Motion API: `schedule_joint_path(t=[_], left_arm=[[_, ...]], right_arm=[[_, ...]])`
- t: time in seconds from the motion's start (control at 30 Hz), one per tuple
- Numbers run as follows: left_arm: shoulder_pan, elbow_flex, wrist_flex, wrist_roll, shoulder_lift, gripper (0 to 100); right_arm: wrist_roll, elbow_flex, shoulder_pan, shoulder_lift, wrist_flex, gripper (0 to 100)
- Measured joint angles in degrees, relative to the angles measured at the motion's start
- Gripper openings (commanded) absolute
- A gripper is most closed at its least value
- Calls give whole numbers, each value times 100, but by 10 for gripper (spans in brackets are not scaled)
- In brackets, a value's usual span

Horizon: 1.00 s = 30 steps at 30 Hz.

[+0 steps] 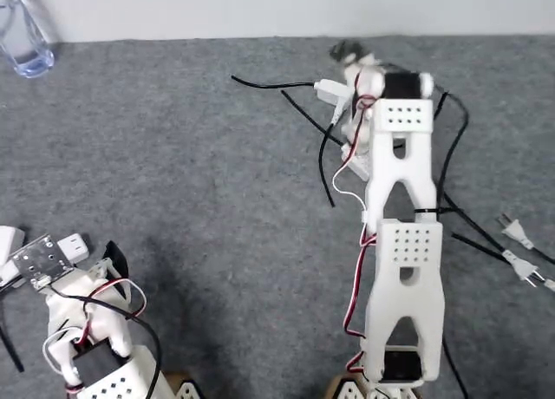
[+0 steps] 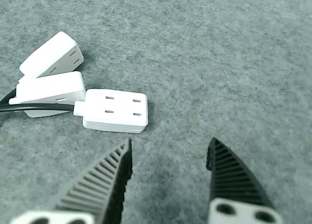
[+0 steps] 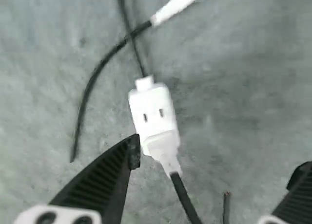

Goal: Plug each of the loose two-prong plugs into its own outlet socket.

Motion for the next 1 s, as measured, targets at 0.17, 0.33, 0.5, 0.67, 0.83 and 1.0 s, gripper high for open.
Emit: schedule_joint_path(t=[0.17, 0.33, 0.5, 0.67, 0.83, 1.0], left_arm=[[132, 0, 0, 0, 0, 242], [132, 0, 35, 0, 0, 242], [132, 0, 105, 0, 0, 242], [132, 0, 105, 0, 0, 242], [132, 0, 105, 0, 0, 242], [158, 0, 105, 0, 0, 243]], right_arm=[[-343, 229, -202, -1002, 0, 438], [-360, 1626, -343, -1829, 0, 438], [-352, 3473, -642, -3138, 0, 438], [-62, 5459, -870, -4712, 0, 438], [281, 7341, -844, -5996, -9, 438], [369, 9169, -659, -7024, -466, 438]])
